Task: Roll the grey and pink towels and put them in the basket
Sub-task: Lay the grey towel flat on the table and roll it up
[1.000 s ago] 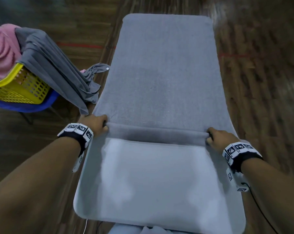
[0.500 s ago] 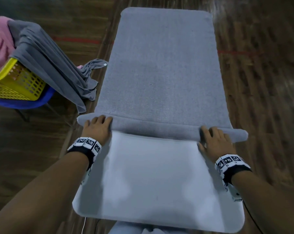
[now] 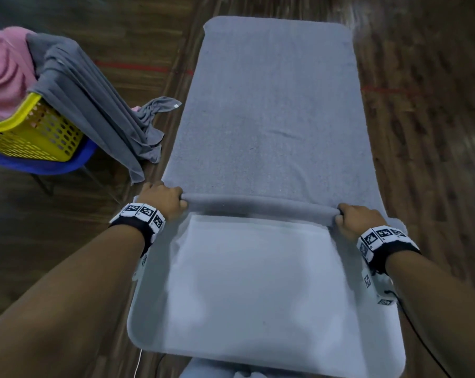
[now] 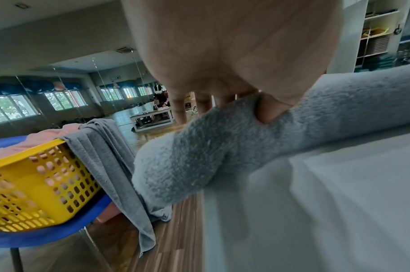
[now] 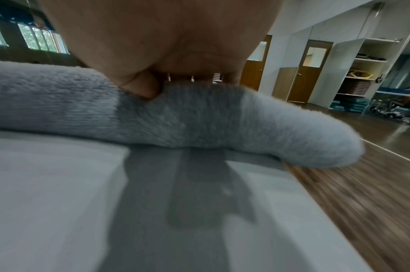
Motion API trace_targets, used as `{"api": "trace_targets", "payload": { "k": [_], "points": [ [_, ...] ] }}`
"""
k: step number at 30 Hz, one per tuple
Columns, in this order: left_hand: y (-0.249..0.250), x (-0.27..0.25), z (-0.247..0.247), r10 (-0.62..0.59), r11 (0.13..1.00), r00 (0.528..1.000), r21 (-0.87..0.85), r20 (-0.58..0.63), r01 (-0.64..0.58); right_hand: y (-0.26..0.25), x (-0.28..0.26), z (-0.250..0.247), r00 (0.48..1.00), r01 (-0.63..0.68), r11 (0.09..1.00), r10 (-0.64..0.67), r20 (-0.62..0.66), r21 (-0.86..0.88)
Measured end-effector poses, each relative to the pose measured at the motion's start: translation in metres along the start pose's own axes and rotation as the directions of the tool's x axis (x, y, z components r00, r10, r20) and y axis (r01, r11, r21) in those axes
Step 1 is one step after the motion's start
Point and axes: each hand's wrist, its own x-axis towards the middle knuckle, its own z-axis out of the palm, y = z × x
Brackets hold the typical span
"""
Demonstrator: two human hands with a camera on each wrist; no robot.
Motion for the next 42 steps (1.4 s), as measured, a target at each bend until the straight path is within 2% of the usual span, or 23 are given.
{"api": "trace_targets", "payload": {
  "k": [2, 3, 4, 6, 8, 9, 11, 14, 18, 21, 26, 27, 28, 29, 30, 31, 33, 34, 36, 40, 42],
  "points": [
    [-0.007, -0.005, 0.004, -0.008, 0.999, 0.999, -0.033, 0.032, 0.009, 0.001, 0.0, -0.004, 0.999, -0.015, 1.0, 0.015, 0.036, 0.003],
    [-0.011, -0.008, 0.007, -0.007, 0.999, 1.0, -0.039, 0.016, 0.008, 0.002, -0.002, -0.005, 1.0, -0.011, 1.0, 0.012, -0.013, 0.008],
    [-0.015, -0.011, 0.011, 0.004, 0.999, 0.999, -0.036, -0.038, -0.005, 0.004, -0.004, -0.003, 0.993, 0.008, 1.0, -0.007, -0.114, 0.005],
    [-0.016, -0.018, 0.02, 0.038, 0.998, 0.969, -0.036, -0.245, -0.049, 0.001, -0.012, 0.004, 0.955, 0.053, 0.998, -0.061, -0.291, -0.036],
    [-0.005, -0.028, 0.025, 0.095, 0.993, 0.915, -0.029, -0.393, -0.116, -0.009, -0.023, 0.018, 0.926, 0.127, 0.99, -0.139, -0.352, -0.057],
    [0.003, -0.035, 0.029, 0.126, 0.989, 0.906, -0.021, -0.403, -0.147, -0.014, -0.028, 0.026, 0.927, 0.149, 0.987, -0.158, -0.34, -0.051],
    [0.021, -0.046, 0.041, 0.164, 0.983, 0.93, -0.026, -0.329, -0.183, -0.024, -0.036, 0.038, 0.945, 0.131, 0.991, -0.125, -0.303, -0.002],
    [0.029, -0.05, 0.05, 0.115, 0.989, 0.966, -0.06, -0.233, -0.132, -0.027, -0.034, 0.038, 0.955, 0.101, 0.995, -0.094, -0.282, 0.011],
    [0.025, -0.03, 0.037, 0.088, 0.994, 0.984, -0.057, -0.153, -0.098, -0.021, -0.017, 0.022, 0.98, 0.082, 0.995, -0.09, -0.179, -0.056],
    [0.026, -0.018, 0.023, 0.044, 0.998, 0.992, -0.034, -0.12, -0.049, -0.024, -0.008, 0.008, 0.993, 0.048, 0.999, -0.05, -0.111, -0.025],
    [0.024, -0.013, 0.01, -0.012, 0.993, 0.997, -0.114, 0.074, 0.02, -0.031, -0.004, -0.003, 0.989, -0.012, 0.999, 0.006, 0.145, 0.041],
    [0.024, -0.016, 0.011, -0.029, 0.989, 0.998, -0.14, 0.063, 0.037, -0.03, -0.005, -0.002, 0.983, -0.011, 0.998, 0.0, 0.185, 0.058],
    [0.023, -0.02, 0.015, -0.035, 0.988, 0.999, -0.148, -0.004, 0.034, -0.028, -0.007, 0.0, 0.981, -0.013, 0.998, 0.002, 0.196, 0.057],
    [0.024, -0.025, 0.019, -0.026, 0.99, 0.991, -0.139, -0.131, 0.008, -0.026, -0.01, 0.003, 0.987, -0.01, 0.999, 0.004, 0.161, 0.034],
    [0.025, -0.031, 0.022, -0.004, 0.994, 0.97, -0.106, -0.242, -0.023, -0.023, -0.014, 0.007, 0.998, 0.007, 1.0, -0.007, 0.065, -0.005],
    [0.028, -0.038, 0.026, 0.025, 0.996, 0.948, -0.072, -0.317, -0.05, -0.021, -0.019, 0.012, 0.997, 0.03, 0.999, -0.032, -0.068, -0.037],
    [0.033, -0.05, 0.037, 0.098, 0.991, 0.907, -0.042, -0.409, -0.125, -0.022, -0.029, 0.022, 0.957, 0.081, 0.996, -0.091, -0.276, -0.046],
    [0.036, -0.056, 0.043, 0.13, 0.986, 0.901, -0.041, -0.414, -0.161, -0.026, -0.035, 0.027, 0.936, 0.109, 0.994, -0.113, -0.333, -0.029],
    [0.043, -0.066, 0.054, 0.139, 0.982, 0.914, -0.068, -0.382, -0.178, -0.034, -0.046, 0.039, 0.919, 0.141, 0.99, -0.142, -0.367, -0.028],
    [0.045, -0.066, 0.057, 0.07, 0.983, 0.957, -0.141, -0.282, -0.114, -0.042, -0.054, 0.054, 0.955, 0.125, 0.99, -0.137, -0.264, -0.063],
    [0.04, -0.056, 0.053, 0.081, 0.986, 0.974, -0.129, -0.21, -0.11, -0.043, -0.049, 0.05, 0.956, 0.136, 0.989, -0.146, -0.256, -0.058]
  ]
}}
